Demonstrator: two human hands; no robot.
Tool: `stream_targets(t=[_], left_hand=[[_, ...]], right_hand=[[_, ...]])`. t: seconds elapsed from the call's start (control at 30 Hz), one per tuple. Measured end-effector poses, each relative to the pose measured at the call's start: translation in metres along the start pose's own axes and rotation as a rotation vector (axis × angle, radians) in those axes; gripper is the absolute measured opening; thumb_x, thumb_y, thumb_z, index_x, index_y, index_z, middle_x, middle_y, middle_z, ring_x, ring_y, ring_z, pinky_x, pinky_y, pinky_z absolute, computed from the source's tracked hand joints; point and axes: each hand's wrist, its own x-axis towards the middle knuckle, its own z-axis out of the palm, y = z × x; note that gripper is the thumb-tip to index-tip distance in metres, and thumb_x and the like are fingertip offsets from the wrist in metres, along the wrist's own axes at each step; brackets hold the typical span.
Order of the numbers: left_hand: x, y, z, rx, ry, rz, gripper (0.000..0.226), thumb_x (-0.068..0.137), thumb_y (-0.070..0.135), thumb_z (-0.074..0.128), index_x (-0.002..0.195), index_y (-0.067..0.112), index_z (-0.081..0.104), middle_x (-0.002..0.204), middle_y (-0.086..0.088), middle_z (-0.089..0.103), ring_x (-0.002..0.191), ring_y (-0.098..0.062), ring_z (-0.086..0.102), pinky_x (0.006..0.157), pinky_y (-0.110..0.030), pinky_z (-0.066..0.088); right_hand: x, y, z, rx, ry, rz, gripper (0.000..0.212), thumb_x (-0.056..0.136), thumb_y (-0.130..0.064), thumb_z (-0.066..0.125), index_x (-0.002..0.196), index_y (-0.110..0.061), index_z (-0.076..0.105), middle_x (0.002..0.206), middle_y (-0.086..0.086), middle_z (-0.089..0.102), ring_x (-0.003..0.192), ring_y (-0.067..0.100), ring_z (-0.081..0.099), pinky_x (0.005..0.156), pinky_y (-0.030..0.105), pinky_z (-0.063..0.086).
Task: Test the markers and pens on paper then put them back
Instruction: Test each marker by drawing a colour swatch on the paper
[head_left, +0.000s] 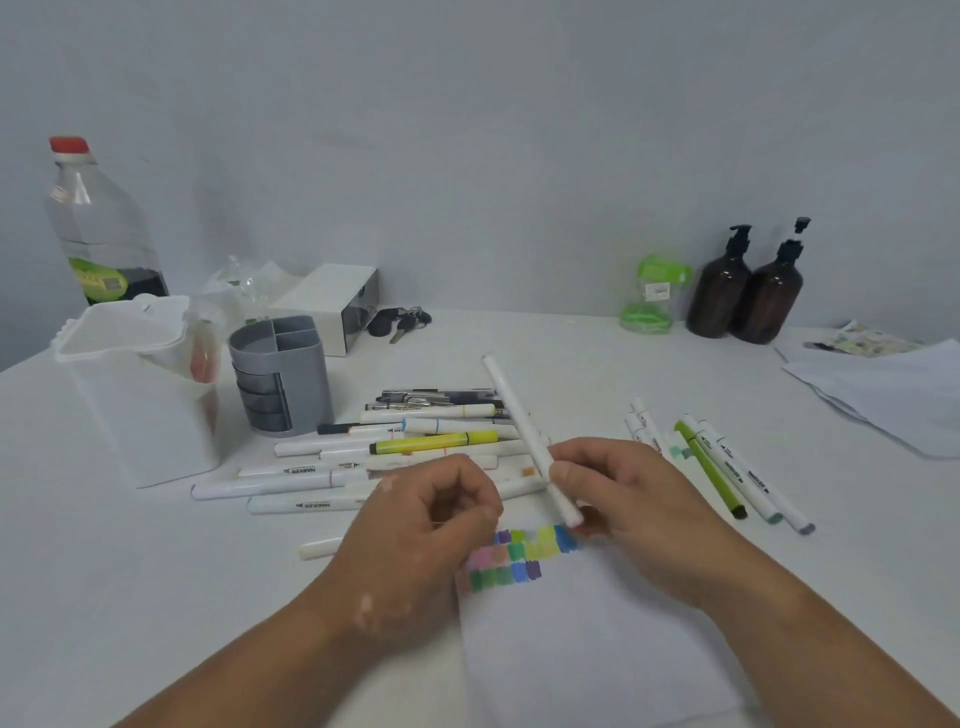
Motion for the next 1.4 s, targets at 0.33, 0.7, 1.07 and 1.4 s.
stream_targets(t=[0.33,0.7,1.07,1.4], left_hand=[[0.001,0.006,0.007,-0.017,0.007,-0.068,0.016,0.087,0.027,0.077,0.094,0.036,0.064,0.083,0.001,0.074,0.069,-0.018,0.068,0.059,-0.027,0.056],[0.001,0.004,-0.003,0.352,-0.093,0.047,0.022,0.101,0.02,0.055,0.109,0.037,0.066,0.094,0.015,0.064,0.091,-0.008,0.057,0.073,-0.018,0.047],[-0.001,0.002,-0.004,0.434,-0.175,0.094,0.035,0.097,0.056,0.035,0.103,0.032,0.061,0.08,0.008,0.06,0.078,-0.013,0.053,0.065,-0.02,0.043],[-0.006,-0.002,-0.003,0.662,-0.243,0.032,0.064,0.063,0.086,0.062,0.114,0.047,0.061,0.074,0.018,0.055,0.075,-0.003,0.052,0.062,-0.016,0.041]], right_hand=[[0.0,0.006,0.016,0.195,-0.088,-0.103,0.025,0.086,-0.027,0.065,0.108,-0.025,0.078,0.093,0.001,0.073,0.085,0.014,0.065,0.076,0.031,0.056],[-0.001,0.006,0.007,0.19,-0.035,-0.128,0.033,0.067,-0.038,0.078,0.097,-0.024,0.079,0.071,0.007,0.065,0.068,0.017,0.061,0.065,0.026,0.053],[-0.006,0.003,0.016,0.142,-0.094,-0.191,0.019,0.071,-0.038,0.08,0.084,-0.025,0.075,0.067,0.005,0.063,0.061,0.018,0.06,0.061,0.026,0.053],[-0.015,-0.004,-0.021,0.398,0.19,-0.096,0.013,0.07,-0.017,0.06,0.073,-0.012,0.071,0.053,0.006,0.047,0.046,0.019,0.043,0.041,0.026,0.038]])
